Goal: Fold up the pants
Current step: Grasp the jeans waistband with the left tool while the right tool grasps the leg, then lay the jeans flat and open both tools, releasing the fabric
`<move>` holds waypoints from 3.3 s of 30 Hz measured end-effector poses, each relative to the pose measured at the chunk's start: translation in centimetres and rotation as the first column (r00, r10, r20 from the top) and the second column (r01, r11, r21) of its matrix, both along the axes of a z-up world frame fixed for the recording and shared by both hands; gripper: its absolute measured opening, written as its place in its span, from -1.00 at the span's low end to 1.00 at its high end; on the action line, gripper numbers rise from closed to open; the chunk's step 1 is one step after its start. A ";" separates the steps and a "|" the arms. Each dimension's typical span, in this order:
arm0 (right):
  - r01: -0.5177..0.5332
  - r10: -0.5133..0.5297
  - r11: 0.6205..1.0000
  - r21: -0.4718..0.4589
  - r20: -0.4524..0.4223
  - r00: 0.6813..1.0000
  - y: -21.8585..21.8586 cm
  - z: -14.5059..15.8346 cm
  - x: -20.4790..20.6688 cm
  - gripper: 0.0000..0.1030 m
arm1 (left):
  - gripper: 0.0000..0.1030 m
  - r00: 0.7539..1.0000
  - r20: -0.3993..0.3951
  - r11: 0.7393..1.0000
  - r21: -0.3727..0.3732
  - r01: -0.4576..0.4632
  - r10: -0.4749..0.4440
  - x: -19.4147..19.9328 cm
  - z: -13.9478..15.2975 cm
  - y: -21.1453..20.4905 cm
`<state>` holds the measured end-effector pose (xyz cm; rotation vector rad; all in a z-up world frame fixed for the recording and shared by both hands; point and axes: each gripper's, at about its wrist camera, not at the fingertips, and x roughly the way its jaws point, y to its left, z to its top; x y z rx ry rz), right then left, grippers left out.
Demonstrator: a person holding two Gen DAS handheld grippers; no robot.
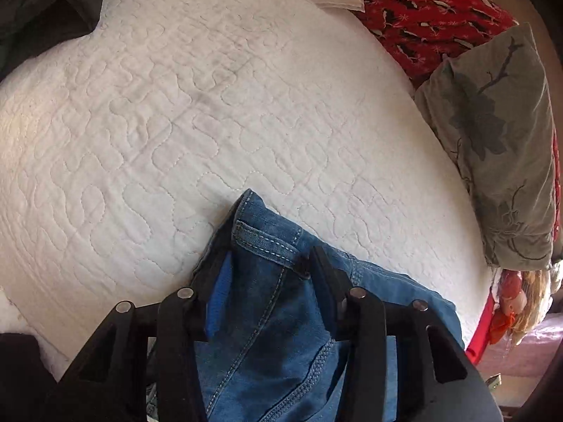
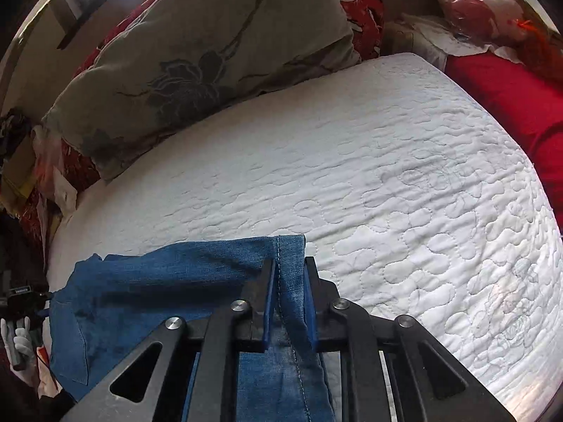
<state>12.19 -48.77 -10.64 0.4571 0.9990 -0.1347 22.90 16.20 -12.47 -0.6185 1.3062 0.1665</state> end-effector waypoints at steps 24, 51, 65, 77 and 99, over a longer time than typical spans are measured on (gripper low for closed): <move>-0.408 0.405 0.912 0.047 0.060 0.912 17.3 4.7 7.0 -0.27 | -0.31 0.994 0.088 0.986 -0.148 0.079 -0.067 -6.2 5.1 -3.1; -0.636 0.635 0.759 -0.139 -0.056 0.770 28.4 2.6 12.9 -0.84 | -0.35 0.992 0.049 0.985 -0.125 0.122 -0.117 1.3 1.7 -0.3; -0.479 0.477 0.877 0.033 0.060 0.877 21.6 5.0 8.5 -0.50 | -0.43 0.990 0.133 0.996 -0.069 0.060 -0.051 -6.0 6.1 1.8; -0.015 0.022 0.983 0.183 -0.037 0.999 3.1 3.2 -15.5 0.01 | 0.02 0.997 0.081 0.944 -0.327 0.041 -0.016 -17.4 1.3 -2.8; 0.246 -0.293 0.694 0.676 -0.047 0.955 0.2 -6.6 -17.2 -0.69 | -0.06 0.995 -0.022 0.973 -0.210 -0.097 0.094 -15.2 -0.4 -4.2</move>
